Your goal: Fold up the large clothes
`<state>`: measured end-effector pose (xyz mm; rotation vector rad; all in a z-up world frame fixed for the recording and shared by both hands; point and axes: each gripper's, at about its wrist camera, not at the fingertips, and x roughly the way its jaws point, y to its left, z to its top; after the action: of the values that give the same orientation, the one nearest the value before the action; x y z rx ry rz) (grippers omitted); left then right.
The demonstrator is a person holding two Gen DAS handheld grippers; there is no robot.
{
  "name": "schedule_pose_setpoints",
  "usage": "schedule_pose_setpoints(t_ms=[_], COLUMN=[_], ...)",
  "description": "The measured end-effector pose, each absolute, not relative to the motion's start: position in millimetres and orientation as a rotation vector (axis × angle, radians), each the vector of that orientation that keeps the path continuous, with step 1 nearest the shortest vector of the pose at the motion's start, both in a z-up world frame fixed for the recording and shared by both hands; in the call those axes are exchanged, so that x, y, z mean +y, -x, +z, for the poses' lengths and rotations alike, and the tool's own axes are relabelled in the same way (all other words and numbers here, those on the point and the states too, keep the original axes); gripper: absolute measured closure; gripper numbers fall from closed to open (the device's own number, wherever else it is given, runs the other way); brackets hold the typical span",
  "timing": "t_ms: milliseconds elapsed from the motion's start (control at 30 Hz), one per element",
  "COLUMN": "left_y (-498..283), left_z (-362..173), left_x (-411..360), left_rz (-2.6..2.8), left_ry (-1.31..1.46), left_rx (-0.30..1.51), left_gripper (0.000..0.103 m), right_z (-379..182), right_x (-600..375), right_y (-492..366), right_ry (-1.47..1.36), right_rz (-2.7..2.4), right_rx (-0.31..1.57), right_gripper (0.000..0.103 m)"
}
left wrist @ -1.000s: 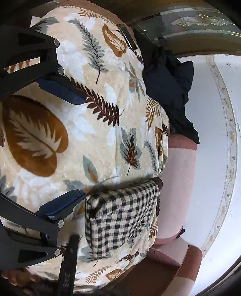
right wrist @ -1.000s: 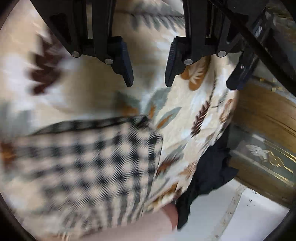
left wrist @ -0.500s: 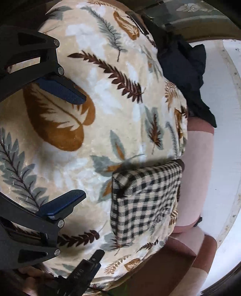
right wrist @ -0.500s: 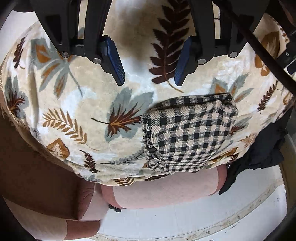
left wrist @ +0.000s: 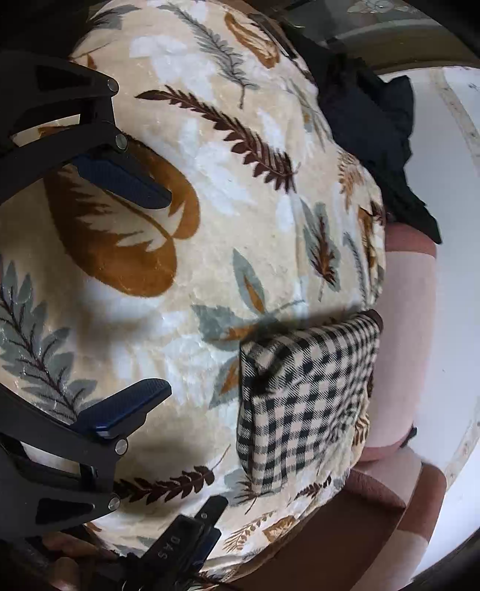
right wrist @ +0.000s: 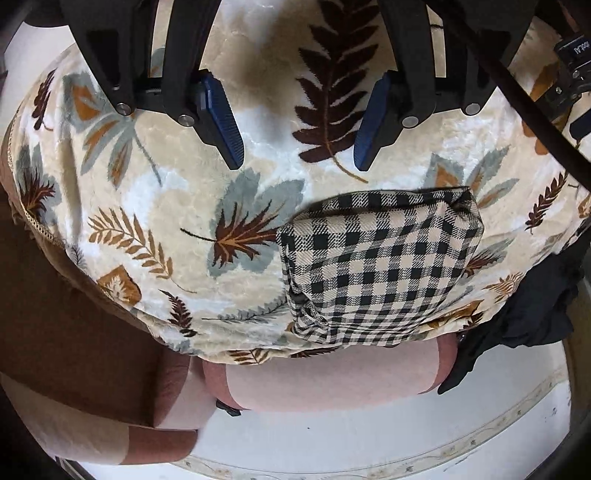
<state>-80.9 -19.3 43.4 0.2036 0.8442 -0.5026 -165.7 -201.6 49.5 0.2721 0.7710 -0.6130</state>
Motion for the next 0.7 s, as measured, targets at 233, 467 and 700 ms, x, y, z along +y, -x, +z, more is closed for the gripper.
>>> schedule_pose_setpoints(t_ms=[233,467,700], left_y=[90,86,83], left_z=[54,49,43], left_x=[-22,-22,-21], left_rz=[-0.462,-0.464,-0.472], left_ry=[-0.231,-0.240,-0.224], left_rx=[0.728,0.773,0.817], left_gripper=[0.010,0.010,0.010], right_z=[49,60,57], right_x=[-202,-196,-193], right_y=[163,167,165], right_ry=[-0.283,-0.230,-0.204], right_rz=[-0.619,-0.671,-0.679], right_rx=[0.775,0.720,0.740], right_gripper=[0.036,0.030,0.030])
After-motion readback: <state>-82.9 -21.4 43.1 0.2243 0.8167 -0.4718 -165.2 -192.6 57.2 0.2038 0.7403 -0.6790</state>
